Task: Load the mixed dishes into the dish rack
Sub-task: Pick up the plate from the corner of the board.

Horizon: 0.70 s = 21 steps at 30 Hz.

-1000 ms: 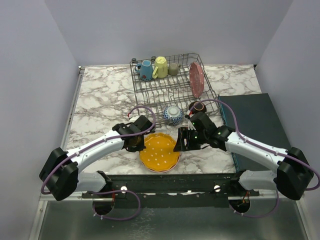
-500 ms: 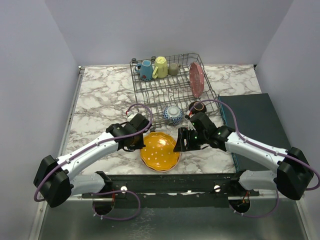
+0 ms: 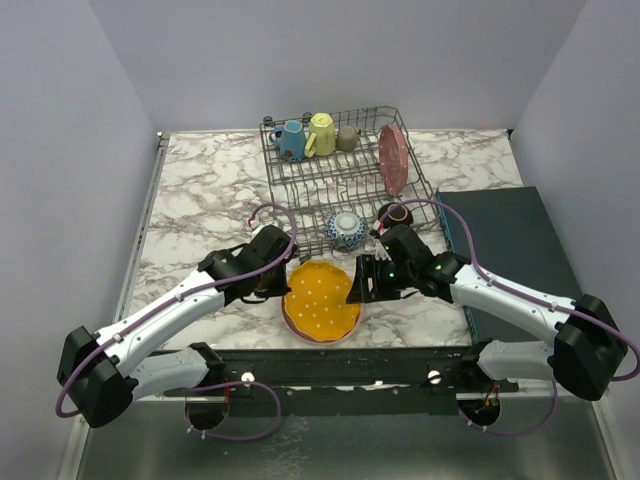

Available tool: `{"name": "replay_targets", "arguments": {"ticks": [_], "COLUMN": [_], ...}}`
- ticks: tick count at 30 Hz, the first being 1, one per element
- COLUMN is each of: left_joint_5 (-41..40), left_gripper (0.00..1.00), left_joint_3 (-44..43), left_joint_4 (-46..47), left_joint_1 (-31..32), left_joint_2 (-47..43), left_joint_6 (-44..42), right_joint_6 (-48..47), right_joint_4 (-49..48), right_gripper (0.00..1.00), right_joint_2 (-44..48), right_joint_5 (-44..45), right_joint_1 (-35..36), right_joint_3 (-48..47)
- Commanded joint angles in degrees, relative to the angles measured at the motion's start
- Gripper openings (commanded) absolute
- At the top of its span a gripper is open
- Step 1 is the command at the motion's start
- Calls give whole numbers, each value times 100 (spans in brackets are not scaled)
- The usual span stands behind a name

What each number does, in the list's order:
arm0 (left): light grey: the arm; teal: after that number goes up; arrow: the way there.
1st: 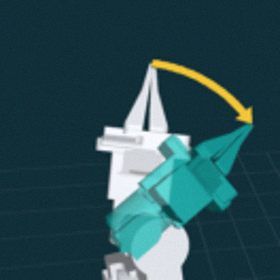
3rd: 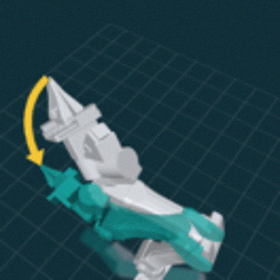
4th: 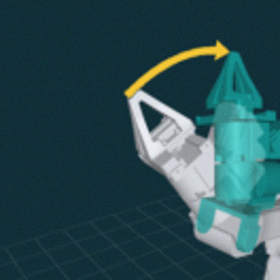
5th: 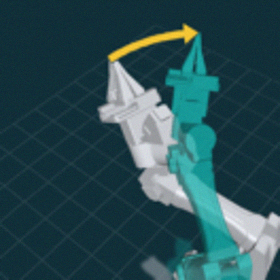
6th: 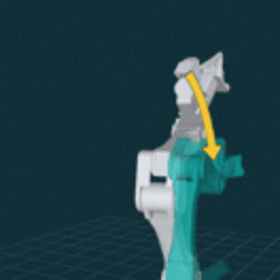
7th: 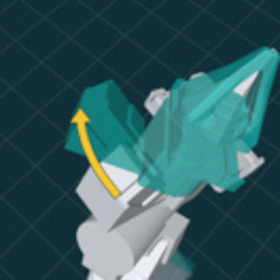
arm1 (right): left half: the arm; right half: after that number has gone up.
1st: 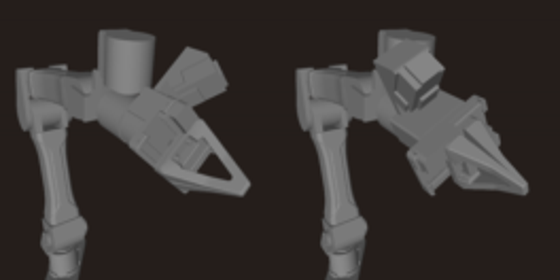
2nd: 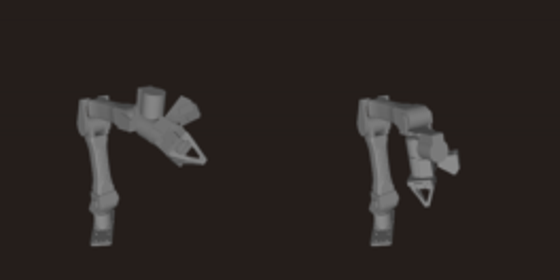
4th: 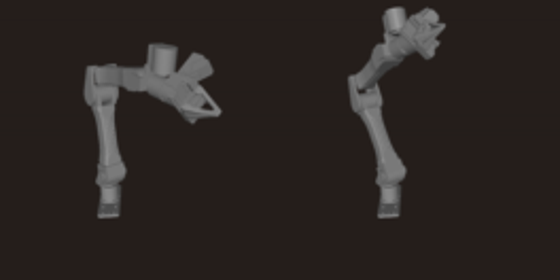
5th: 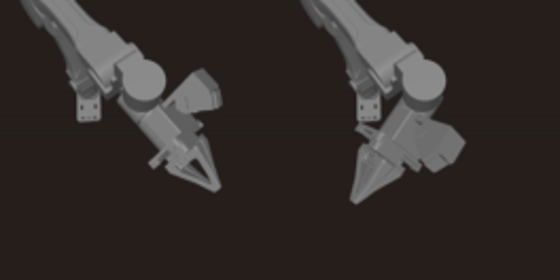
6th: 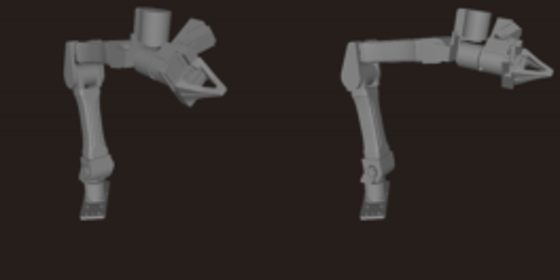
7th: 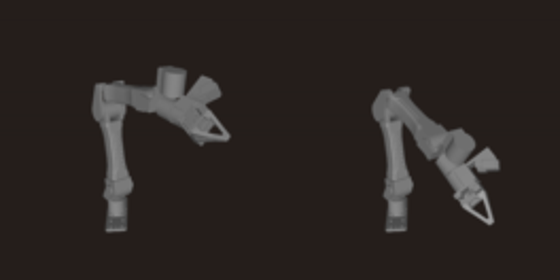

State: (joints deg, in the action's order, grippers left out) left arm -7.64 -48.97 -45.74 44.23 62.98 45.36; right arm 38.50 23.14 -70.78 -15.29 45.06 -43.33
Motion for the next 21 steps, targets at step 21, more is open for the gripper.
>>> {"name": "replay_targets", "arguments": {"ticks": [21], "left_joint_5": [182], "left_gripper": [0], "left_joint_3": [-202], "left_joint_4": [128], "left_joint_1": [16], "left_joint_2": [-1275], "left_joint_6": [43], "right_joint_6": [202], "right_joint_4": [-489], "right_gripper": [66], "right_joint_2": [-39], "right_joint_5": [234], "right_joint_1": [109], "right_joint_3": [183]}}
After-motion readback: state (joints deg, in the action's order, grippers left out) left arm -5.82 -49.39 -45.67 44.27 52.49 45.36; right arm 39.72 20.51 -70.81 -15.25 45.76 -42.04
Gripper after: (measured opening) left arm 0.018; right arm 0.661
